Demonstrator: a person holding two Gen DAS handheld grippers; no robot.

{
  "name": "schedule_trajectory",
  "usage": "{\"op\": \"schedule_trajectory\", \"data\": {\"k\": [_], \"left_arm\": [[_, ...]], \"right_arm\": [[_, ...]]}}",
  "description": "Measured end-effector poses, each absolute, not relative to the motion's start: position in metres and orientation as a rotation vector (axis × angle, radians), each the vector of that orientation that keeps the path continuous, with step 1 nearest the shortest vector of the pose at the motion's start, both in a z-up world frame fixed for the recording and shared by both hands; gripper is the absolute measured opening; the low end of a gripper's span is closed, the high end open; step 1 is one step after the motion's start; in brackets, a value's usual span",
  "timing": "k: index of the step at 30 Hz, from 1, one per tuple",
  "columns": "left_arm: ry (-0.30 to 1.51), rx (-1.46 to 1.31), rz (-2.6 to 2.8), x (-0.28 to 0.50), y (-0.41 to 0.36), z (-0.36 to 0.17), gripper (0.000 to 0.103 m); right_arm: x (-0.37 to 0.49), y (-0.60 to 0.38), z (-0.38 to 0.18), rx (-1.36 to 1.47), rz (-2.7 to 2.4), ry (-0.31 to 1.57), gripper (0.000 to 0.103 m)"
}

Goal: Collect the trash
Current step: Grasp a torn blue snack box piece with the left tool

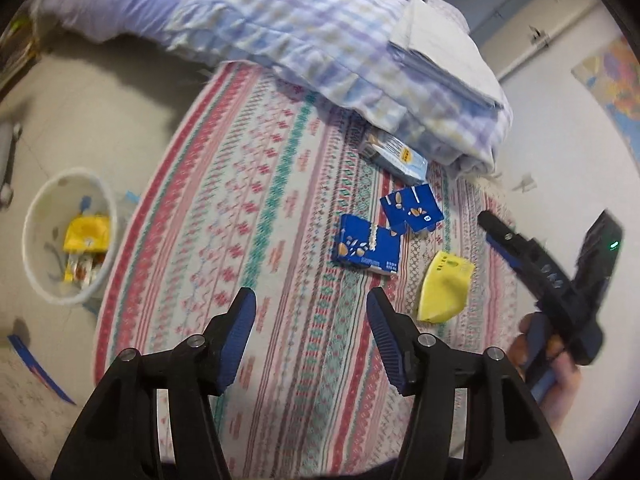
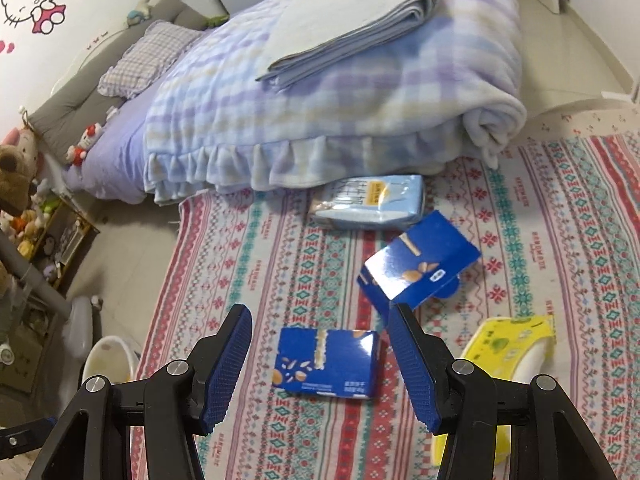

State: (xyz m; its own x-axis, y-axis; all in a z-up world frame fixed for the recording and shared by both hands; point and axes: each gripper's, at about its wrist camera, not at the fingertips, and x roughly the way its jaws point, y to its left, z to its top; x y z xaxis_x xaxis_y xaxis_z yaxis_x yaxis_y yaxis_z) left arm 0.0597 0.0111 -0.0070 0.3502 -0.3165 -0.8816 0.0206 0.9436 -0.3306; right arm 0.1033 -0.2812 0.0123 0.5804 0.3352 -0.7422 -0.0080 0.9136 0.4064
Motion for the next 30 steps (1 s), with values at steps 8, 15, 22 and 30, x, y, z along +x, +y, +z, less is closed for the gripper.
{"op": "schedule_trajectory", "data": {"k": [8,15,22,30], "left_arm": [[1.104,0.07,-0.302,0.108,-0.079,-0.053,0.062],[1.07,0.551,-0.481,0.116,-0.146,-0.104,0.062],[0.991,0.697,-0.576,0.123,-0.159,-0.113,0.07],[0.967,0.78,-0.694,0.123,-0.163,-0.125,0.083]], "right_arm": [[0.118,-0.313,0.006,0.426,0.154,0.932,0.062],[0.126,-0.342,-0.007,0.453,0.096,0.96,0.062],[0.134,-0.355,-0.019,0.473,0.076,0.982,0.062],[0.144,-0.348,-0.022,0.528,0.119,0.984,0.062]]}}
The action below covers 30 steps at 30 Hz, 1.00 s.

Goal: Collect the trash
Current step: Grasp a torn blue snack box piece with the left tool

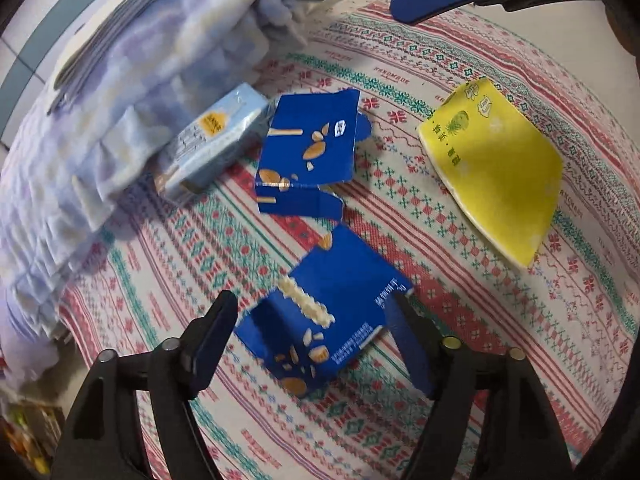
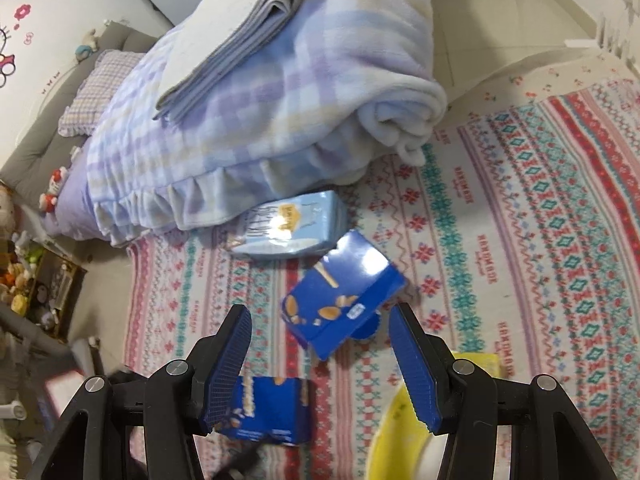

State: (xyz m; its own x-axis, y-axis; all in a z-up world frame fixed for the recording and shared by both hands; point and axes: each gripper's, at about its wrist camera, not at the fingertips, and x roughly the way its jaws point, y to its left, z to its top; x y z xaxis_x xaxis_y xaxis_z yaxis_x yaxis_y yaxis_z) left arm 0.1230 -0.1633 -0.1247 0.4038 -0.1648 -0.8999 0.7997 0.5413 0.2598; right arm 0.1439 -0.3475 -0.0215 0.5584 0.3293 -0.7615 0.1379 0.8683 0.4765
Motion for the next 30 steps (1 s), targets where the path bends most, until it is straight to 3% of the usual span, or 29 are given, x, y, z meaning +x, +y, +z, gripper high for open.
{"op": "schedule_trajectory", "data": {"k": [3,12,14,17,18,19,30], "left_arm": [[0.95,0.754,-0.693,0.127,-0.166,-0.126,0.089],[1.065,0.582,-0.747,0.138,-0.152,-0.13,0.089],[1.103,0.515,-0.738,0.142,-0.147,-0.131,0.085],[1.137,0.426,-0.737,0.147,-0.139,-0.127,0.047],[1.153,0.395,-0.702,0.151,-0.135,-0.125,0.019],[1.175,0.368,-0.687,0.153,-0.131,-0.125,0.0],[1.263,0.281,-0.708,0.142,-0.099,-0.123,0.003]], "right_arm": [[0.147,-0.344,-0.022,0.53,0.127,0.984,0.062],[0.151,-0.354,-0.034,0.55,0.071,1.014,0.062],[0.151,-0.358,-0.035,0.558,0.063,1.013,0.062],[0.15,-0.36,-0.035,0.556,0.061,1.014,0.062],[0.15,-0.36,-0.034,0.556,0.062,1.014,0.062],[0.149,-0.36,-0.034,0.558,0.064,1.013,0.062],[0.148,-0.355,-0.032,0.563,0.076,1.015,0.062]]}}
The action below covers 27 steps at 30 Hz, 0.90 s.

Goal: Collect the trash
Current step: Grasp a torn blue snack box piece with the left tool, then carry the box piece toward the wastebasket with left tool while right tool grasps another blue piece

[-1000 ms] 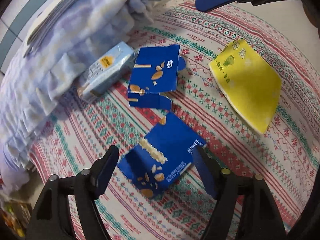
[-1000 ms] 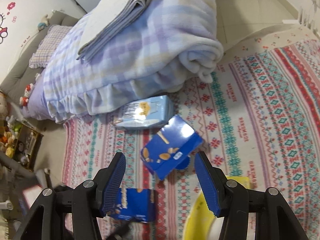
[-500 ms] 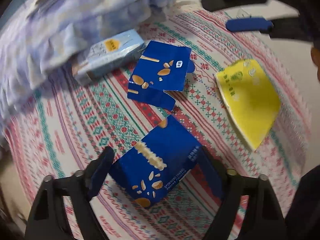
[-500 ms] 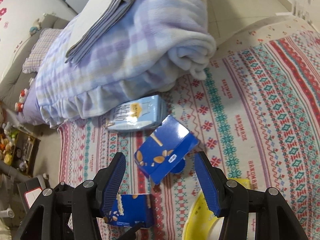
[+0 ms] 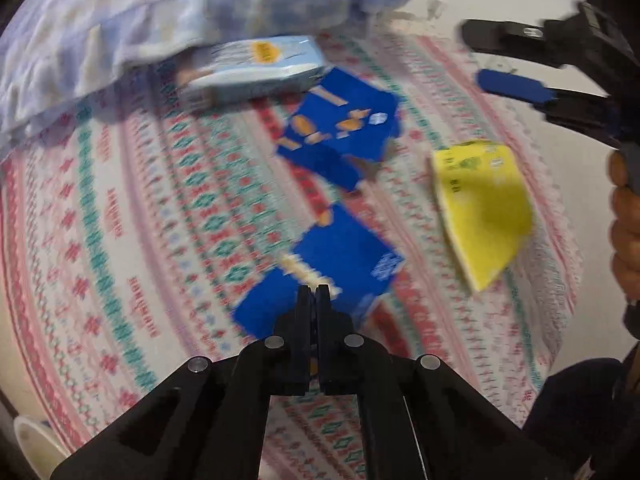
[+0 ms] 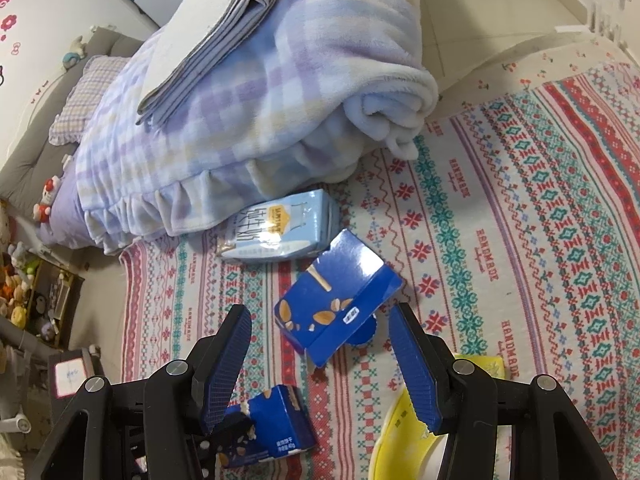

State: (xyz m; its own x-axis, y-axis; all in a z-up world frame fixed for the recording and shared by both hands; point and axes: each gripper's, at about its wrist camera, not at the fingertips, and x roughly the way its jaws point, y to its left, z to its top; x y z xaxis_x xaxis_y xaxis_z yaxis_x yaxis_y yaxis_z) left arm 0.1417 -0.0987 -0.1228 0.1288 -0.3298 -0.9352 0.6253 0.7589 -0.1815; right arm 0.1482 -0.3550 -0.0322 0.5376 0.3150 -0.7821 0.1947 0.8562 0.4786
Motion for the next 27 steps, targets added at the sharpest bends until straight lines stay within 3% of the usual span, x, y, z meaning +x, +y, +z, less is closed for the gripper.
{"op": "schedule_trajectory", "data": {"k": [3,4,5,7,9,17,18,21,27], "left_arm": [[1.199,0.297,-0.616,0.148,-0.089,-0.115,0.003],[1.189,0.29,-0.593,0.152,-0.086,-0.114,0.009],[1.191,0.267,-0.579,0.156,-0.082,-0.113,0.016],[1.211,0.208,-0.586,0.162,-0.076,-0.116,0.052],[1.226,0.182,-0.621,0.163,-0.076,-0.121,0.056],[1.31,0.113,-0.757,0.162,-0.098,-0.135,0.052],[1.324,0.132,-0.762,0.159,-0.099,-0.135,0.039],[1.32,0.129,-0.801,0.144,-0.099,-0.124,0.022],[1.292,0.176,-0.808,0.102,-0.11,-0.104,0.003]], "right_arm": [[0.147,-0.354,-0.03,0.564,0.079,1.011,0.062],[0.147,-0.353,-0.029,0.561,0.082,1.009,0.062],[0.146,-0.353,-0.028,0.56,0.083,1.008,0.062],[0.144,-0.352,-0.027,0.558,0.087,1.008,0.062],[0.143,-0.351,-0.025,0.555,0.088,1.008,0.062],[0.14,-0.35,-0.023,0.553,0.09,1.011,0.062],[0.14,-0.35,-0.023,0.553,0.09,1.011,0.062],[0.14,-0.351,-0.023,0.558,0.093,1.013,0.062],[0.141,-0.353,-0.024,0.561,0.089,1.015,0.062]]}}
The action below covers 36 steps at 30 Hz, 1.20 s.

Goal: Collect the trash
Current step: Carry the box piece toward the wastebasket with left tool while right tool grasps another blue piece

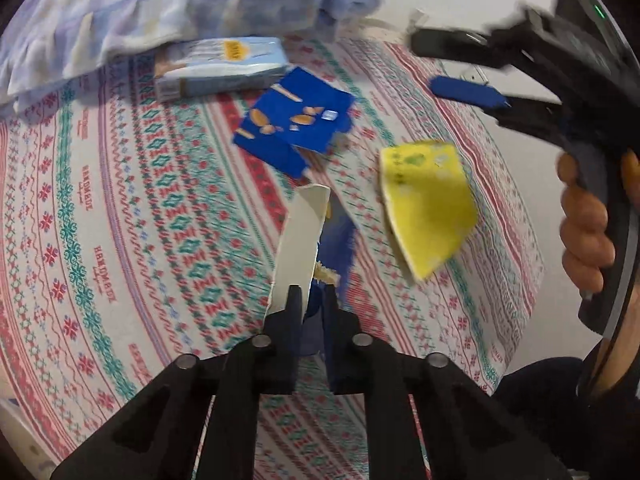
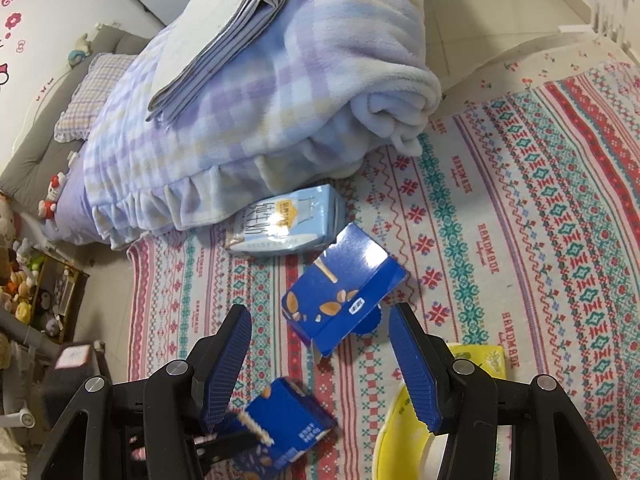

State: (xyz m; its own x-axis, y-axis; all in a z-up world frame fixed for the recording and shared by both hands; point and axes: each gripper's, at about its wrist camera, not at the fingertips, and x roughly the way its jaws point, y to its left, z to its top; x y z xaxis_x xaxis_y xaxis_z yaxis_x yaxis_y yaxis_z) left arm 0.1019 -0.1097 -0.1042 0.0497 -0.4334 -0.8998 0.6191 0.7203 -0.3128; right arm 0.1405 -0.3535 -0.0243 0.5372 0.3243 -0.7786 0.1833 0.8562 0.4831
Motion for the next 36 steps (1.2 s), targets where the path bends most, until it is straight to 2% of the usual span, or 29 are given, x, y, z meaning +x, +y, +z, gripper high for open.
{"op": "schedule_trajectory", "data": {"k": [1,6,13,22,26,27,28,29,30,33,36], "left_arm": [[1.285,0.184,-0.801,0.099,-0.116,-0.102,0.0],[1.273,0.178,-0.69,0.094,-0.124,-0.097,0.0],[1.246,0.078,-0.569,0.095,-0.083,-0.072,0.0],[1.229,0.032,-0.457,0.09,-0.045,-0.06,0.0],[1.222,0.007,-0.439,0.091,-0.03,-0.055,0.0],[1.22,-0.007,-0.435,0.091,-0.024,-0.053,0.0],[1.215,-0.017,-0.43,0.091,-0.019,-0.051,0.0],[1.21,-0.025,-0.425,0.091,-0.014,-0.049,0.0],[1.202,-0.035,-0.415,0.092,-0.006,-0.046,0.0],[1.194,-0.064,-0.389,0.093,0.015,-0.043,0.0],[1.192,-0.096,-0.356,0.095,0.039,-0.04,0.0]], "right_arm": [[0.141,-0.354,-0.025,0.563,0.089,1.016,0.062],[0.144,-0.35,-0.03,0.582,0.106,1.034,0.062],[0.153,-0.336,-0.064,0.737,0.178,1.123,0.062],[0.175,-0.328,-0.095,0.646,0.04,1.215,0.062],[0.183,-0.33,-0.115,0.732,0.002,1.221,0.062],[0.184,-0.331,-0.118,0.757,0.0,1.212,0.057],[0.184,-0.33,-0.121,0.765,-0.002,1.206,0.032],[0.185,-0.329,-0.123,0.772,0.003,1.204,0.016],[0.185,-0.327,-0.12,0.789,0.003,1.186,0.009],[0.184,-0.32,-0.093,0.758,0.018,1.101,0.002],[0.18,-0.31,-0.065,0.686,0.043,1.046,0.001]]}}
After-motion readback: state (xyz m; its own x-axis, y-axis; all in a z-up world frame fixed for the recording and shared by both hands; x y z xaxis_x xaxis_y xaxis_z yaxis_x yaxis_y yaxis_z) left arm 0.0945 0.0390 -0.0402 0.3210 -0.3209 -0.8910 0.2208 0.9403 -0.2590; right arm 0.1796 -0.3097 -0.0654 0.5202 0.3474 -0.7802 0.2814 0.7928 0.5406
